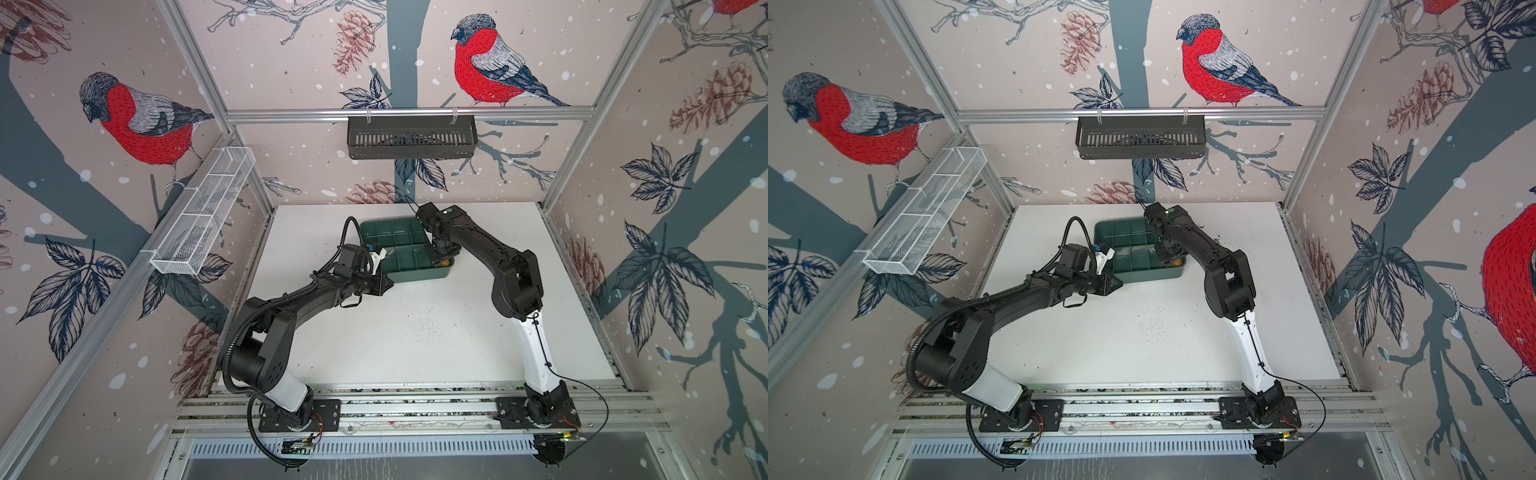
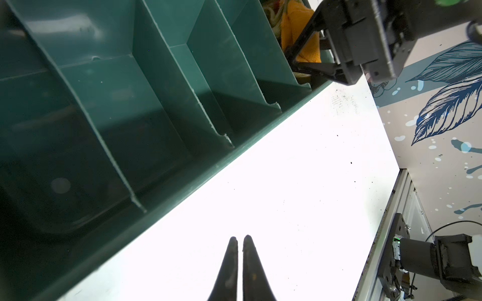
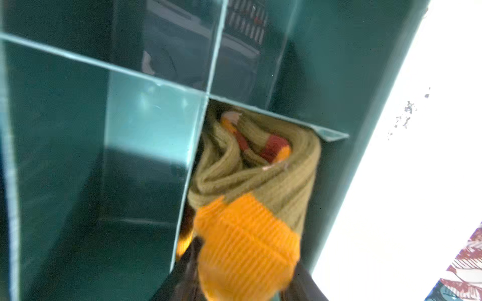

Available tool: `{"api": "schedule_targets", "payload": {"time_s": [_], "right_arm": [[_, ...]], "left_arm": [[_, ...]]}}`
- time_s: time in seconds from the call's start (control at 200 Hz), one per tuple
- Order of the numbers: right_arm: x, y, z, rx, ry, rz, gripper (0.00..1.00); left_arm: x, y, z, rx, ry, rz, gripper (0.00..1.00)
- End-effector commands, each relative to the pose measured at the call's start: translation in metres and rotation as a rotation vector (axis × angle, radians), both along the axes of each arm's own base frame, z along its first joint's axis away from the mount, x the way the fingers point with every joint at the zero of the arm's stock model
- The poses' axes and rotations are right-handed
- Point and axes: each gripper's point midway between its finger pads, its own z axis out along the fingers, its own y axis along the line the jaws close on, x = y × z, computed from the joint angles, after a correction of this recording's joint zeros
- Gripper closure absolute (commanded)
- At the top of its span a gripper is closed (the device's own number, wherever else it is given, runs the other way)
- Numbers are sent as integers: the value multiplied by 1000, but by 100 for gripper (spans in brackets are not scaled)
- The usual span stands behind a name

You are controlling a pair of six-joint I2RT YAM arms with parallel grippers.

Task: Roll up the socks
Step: 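Carry the roll with the right gripper into the tray's nearest corner compartment, then push the roll down into the compartment with the right gripper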

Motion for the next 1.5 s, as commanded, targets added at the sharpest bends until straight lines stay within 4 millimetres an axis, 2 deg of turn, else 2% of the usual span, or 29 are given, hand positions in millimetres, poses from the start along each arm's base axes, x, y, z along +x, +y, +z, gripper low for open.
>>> {"api": "schedule_targets", "payload": {"time_s": [0.0, 0.27, 0.49, 0.63, 0.831, 0.926, 0.981, 1.101, 1.181, 1.271, 1.496], "right_arm": [[-1, 7, 6, 35, -4, 26, 51], [-9, 7, 6, 32, 5, 42, 44], [-15, 2, 14, 39, -11, 42, 39], [-17, 4, 26, 80, -34, 47, 36], [-13, 11, 57, 201, -89, 45, 34], [-7, 7, 68, 246, -126, 16, 34], [-4, 1, 71, 248, -142, -9, 40], [-2, -2, 66, 258, -136, -30, 68], [0, 1, 61, 270, -134, -37, 78], [4, 4, 59, 284, -146, -42, 82], [6, 9, 49, 296, -130, -46, 84]], "left_arm": [[3, -2, 4, -12, -21, -9, 91], [3, -2, 4, -10, -20, -9, 91], [4, -2, 2, -8, -16, -10, 91], [4, -2, 1, -9, -14, -10, 91], [4, -2, 1, -8, -11, -12, 91], [4, -2, 1, -8, -14, -13, 92], [4, -2, 1, -6, -14, -12, 92], [5, -2, 1, -6, -13, -10, 92], [5, -2, 1, -8, -13, -11, 92], [5, -2, 2, -6, -16, -10, 92], [5, -1, 1, -2, -15, -7, 92]]}}
